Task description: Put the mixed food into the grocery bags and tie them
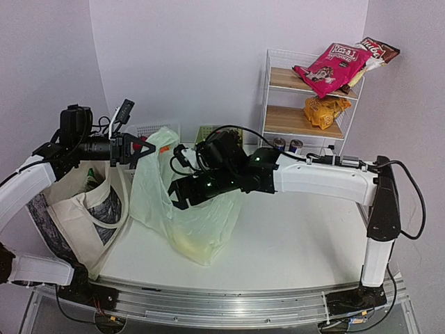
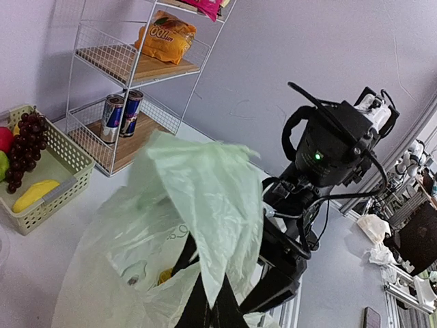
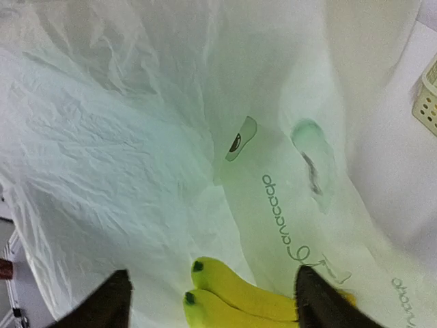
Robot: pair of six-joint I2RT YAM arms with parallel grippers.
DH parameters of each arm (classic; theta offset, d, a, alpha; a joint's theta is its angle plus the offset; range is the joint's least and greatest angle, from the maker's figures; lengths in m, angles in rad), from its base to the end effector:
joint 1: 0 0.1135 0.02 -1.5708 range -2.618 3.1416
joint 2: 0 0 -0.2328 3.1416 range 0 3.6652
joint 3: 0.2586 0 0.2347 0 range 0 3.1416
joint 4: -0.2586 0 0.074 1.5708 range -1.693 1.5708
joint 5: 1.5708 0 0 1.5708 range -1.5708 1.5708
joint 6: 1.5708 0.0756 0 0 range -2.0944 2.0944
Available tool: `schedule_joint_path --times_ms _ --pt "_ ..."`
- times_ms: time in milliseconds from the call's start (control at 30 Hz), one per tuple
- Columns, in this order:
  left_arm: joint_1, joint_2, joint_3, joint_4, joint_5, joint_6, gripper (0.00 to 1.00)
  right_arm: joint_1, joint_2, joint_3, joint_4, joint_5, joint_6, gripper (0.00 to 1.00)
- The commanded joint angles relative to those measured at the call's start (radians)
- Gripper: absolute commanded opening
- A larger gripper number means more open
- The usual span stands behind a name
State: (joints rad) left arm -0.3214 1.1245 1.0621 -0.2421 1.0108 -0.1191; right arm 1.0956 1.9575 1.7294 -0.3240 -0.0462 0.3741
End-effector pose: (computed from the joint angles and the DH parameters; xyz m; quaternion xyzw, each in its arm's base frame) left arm 0.2251 -0.1425 0.3350 0.3562 0.6728 -0.4940 0.4199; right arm 0.2118 0.4192 0.2578 -0.3186 0.8127 0.3418 0.3482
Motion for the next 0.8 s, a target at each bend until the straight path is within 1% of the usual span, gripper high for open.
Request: schedule_joint_path --times_ms 0,33,100,200,267,400,500,633,767 --pt "0.005 -0.068 -0.052 -0.082 -0.05 0.146 0.0 -0.013 -0.046 0.111 -0.182 -0.004 -0.227 0.89" --pt "0.005 -0.077 -0.068 -0.103 -0.058 0.208 0.0 -0.014 -0.049 0.137 -0.187 0.003 -0.249 0.9" --pt "0.005 -0.098 -0.1 -0.135 -0.078 0.277 0.0 -0.017 -0.047 0.198 -0.192 0.022 -0.299 0.91" --pt "0.005 -0.119 -0.133 -0.158 -0.102 0.319 0.0 -0.047 -0.023 0.306 -0.193 0.027 -0.324 0.91" --pt "0.005 -0.122 -0.142 -0.165 -0.108 0.322 0.0 -0.095 0.002 0.368 -0.191 -0.015 -0.292 0.9" --pt "0.005 -0.124 -0.156 -0.177 -0.123 0.344 0.0 -0.204 0.077 0.501 -0.19 -0.093 -0.163 0.84" --pt "0.005 -0.133 -0.166 -0.194 -0.122 0.392 0.0 -0.249 0.162 0.587 -0.188 -0.016 -0.11 0.8" --pt "0.005 -0.135 -0.173 -0.214 -0.117 0.461 0.0 -0.278 0.325 0.725 -0.188 0.153 -0.114 0.74" --pt "0.005 -0.12 -0.166 -0.235 -0.122 0.485 0.0 -0.295 0.456 0.838 -0.15 0.292 -0.104 0.68"
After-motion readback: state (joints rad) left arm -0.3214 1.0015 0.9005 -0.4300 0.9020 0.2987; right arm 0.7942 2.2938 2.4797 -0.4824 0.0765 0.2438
